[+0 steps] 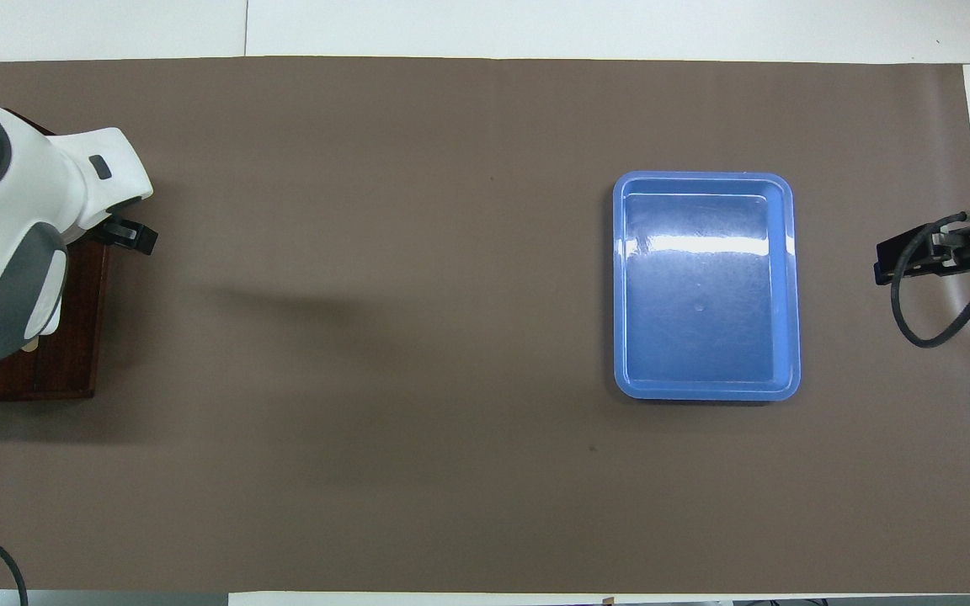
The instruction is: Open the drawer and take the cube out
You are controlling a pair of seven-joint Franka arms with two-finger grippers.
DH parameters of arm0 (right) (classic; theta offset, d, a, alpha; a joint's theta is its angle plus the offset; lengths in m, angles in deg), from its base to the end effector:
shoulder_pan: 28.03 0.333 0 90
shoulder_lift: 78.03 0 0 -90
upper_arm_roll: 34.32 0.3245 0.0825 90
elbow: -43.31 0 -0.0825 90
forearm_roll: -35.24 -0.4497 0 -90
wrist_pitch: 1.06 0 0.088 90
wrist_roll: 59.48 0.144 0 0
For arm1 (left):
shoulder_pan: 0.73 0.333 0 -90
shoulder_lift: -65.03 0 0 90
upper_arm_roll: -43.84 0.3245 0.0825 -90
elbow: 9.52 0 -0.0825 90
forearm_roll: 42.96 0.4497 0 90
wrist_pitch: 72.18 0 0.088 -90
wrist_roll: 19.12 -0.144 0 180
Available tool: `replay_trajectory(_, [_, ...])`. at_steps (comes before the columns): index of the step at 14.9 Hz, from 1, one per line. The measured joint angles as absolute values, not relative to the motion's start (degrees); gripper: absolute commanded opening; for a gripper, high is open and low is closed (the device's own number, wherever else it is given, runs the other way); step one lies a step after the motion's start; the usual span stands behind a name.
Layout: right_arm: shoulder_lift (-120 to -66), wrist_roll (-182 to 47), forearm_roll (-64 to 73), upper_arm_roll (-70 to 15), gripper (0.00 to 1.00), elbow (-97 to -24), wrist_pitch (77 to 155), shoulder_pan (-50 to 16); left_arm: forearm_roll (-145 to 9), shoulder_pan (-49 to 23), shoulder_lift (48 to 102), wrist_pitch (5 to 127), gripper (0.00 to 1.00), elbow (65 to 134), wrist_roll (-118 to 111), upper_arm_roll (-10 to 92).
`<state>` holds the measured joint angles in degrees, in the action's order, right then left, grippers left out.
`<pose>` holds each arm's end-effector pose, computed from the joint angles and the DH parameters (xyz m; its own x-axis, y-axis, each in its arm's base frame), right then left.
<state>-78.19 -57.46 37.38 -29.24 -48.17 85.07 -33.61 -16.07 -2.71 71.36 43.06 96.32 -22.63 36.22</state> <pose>0.6090 -0.0110 0.5752 0.9944 -0.0464 -0.0946 -0.0427 -0.9983 0.0404 0.6626 -0.0677 0.4234 0.9144 -0.4047 -0.0103 -0.3736 -0.8340 -0.4061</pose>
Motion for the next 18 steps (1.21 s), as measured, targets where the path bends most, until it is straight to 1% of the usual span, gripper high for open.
replay_trajectory(2, [-78.19, -57.46, 37.38, -29.24, 1.0, -48.17, 85.07, -33.61, -12.01, -2.65, 72.25, 47.85, 1.0, 99.16, -22.7, 36.39])
replay_trajectory(4, [-78.19, -57.47, 37.38, -29.24, 1.0, -48.17, 85.07, -33.61, -11.1, -1.62, 72.3, 51.04, 1.0, 102.06, -22.71, 36.73])
replay_trajectory(8, [-78.19, -57.47, 37.38, -29.24, 1.0, -48.17, 85.07, -33.61, -11.04, 2.7, 72.16, 52.47, 1.0, 104.79, -22.73, 36.89])
replay_trajectory(10, [-78.19, -57.47, 37.38, -29.24, 1.0, -48.17, 85.07, -33.61, -11.07, 3.62, 71.97, 52.89, 1.0, 105.74, -22.68, 36.91])
replay_trajectory(16, [-78.19, -57.48, 37.38, -29.24, 1.0, -48.17, 85.07, -33.61, -11.02, 3.05, 70.73, 56.92, 1.0, 110.8, -15.2, 36.27])
replay_trajectory(18, [-78.19, -57.48, 37.38, -29.24, 1.0, -48.17, 85.07, -33.61, -12.14, -0.12, 70.18, 57.21, 1.0, 111.38, -11.26, 36.21])
